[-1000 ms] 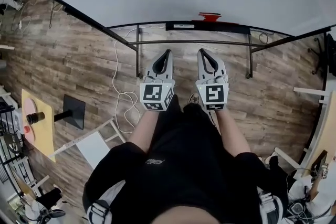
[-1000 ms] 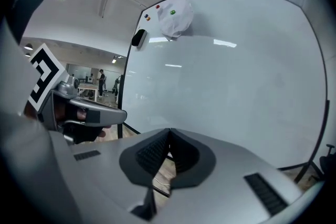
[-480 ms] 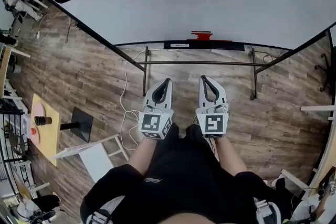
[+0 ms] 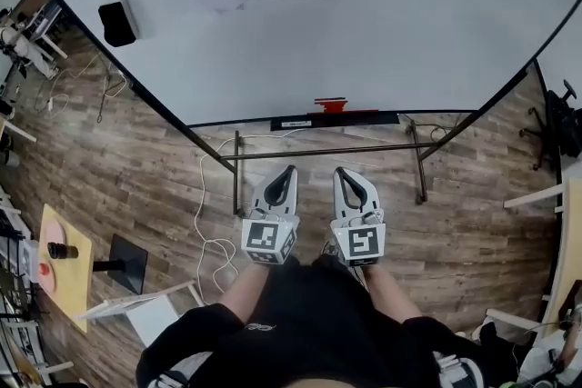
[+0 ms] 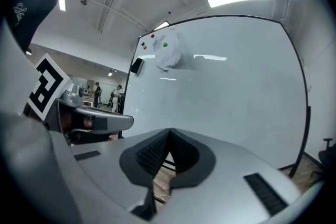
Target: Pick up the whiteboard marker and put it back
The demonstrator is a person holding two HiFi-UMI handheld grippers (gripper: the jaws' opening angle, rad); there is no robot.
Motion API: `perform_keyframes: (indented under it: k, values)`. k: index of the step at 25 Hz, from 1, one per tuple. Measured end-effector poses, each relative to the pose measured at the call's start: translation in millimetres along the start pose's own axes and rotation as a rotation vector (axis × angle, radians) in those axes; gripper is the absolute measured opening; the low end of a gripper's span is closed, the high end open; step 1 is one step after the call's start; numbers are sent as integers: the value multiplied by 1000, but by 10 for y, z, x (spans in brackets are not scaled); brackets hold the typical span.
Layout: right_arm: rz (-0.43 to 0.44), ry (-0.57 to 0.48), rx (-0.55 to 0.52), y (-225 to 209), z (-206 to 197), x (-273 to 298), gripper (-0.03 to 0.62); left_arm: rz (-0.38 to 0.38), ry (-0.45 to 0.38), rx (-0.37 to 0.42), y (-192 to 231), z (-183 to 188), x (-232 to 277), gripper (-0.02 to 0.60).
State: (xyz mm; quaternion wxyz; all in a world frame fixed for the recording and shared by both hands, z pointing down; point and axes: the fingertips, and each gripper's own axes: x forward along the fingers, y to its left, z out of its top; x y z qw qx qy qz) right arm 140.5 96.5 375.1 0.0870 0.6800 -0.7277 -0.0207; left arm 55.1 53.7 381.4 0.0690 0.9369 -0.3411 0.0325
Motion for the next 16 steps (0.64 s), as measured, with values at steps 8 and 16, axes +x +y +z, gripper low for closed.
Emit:
perform_keyframes:
  k: [8,16]
  values:
    - [-9,-16,3,-20,88,-29,3,-26,-22,-9,-92,51,11,8]
    - [-6,-10,15,-64,58,-30,3,-38,-25,9,-143,60,92,8]
